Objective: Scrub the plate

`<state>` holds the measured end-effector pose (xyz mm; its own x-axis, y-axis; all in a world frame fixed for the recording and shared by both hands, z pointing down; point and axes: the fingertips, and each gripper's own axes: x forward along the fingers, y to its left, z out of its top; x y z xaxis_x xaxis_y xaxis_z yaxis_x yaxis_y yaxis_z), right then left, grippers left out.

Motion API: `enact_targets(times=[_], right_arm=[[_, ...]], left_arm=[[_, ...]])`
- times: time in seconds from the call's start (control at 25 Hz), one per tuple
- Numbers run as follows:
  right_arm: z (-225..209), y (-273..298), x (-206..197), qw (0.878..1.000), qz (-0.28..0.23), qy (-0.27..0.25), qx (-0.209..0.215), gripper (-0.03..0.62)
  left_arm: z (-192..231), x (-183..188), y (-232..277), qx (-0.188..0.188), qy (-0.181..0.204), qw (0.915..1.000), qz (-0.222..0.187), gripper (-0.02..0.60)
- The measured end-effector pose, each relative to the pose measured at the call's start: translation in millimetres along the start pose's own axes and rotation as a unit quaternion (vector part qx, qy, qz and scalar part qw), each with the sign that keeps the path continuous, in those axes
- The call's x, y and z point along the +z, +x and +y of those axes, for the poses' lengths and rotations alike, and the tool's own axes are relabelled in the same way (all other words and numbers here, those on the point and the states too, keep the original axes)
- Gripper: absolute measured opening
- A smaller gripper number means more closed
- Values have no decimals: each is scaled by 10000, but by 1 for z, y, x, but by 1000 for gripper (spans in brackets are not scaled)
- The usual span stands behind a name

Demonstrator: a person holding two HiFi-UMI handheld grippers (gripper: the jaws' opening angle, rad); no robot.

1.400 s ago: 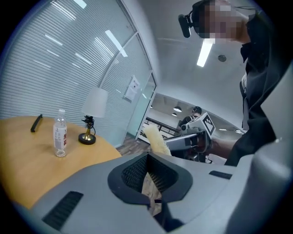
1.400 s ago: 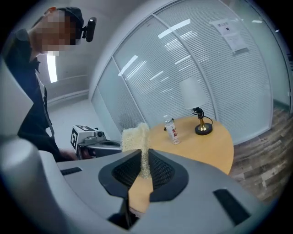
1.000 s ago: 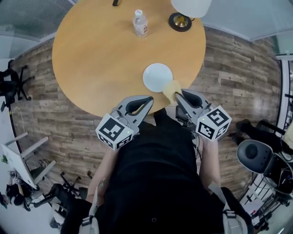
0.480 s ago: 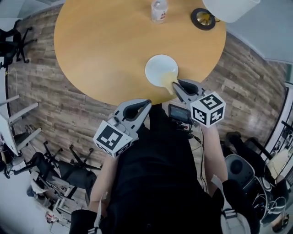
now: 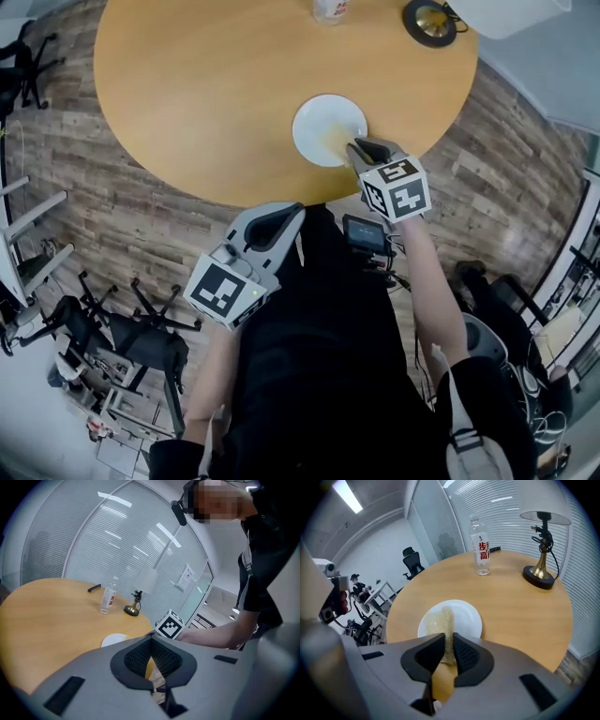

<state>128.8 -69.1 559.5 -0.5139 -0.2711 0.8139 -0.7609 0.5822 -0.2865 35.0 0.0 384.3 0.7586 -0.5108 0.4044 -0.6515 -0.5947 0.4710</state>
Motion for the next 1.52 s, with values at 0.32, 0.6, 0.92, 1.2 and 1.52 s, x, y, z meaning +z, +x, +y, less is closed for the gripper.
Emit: enact_targets(times=[0.32,0.6,0.92,1.2,1.52], right_arm=[[-6,20,7,9980,261,-505,-287,48],[-8,34,19,9962,269,-699,-434,48],[-13,41,37,9972,72,-540,-507,48],[-17,38,38,9972,18,-471,-574,48],[-22,25,19,9974,78,-350,-627,48]], left_arm=[[2,-8,7,-14,-217,9998,-3,12],[3,-9,2,-39,-208,9998,15,12],[-1,-15,-7,-8,-191,9998,85,12],[-4,-18,-13,-4,-139,9998,113,12],[-5,-21,-13,-30,-132,9999,79,12]])
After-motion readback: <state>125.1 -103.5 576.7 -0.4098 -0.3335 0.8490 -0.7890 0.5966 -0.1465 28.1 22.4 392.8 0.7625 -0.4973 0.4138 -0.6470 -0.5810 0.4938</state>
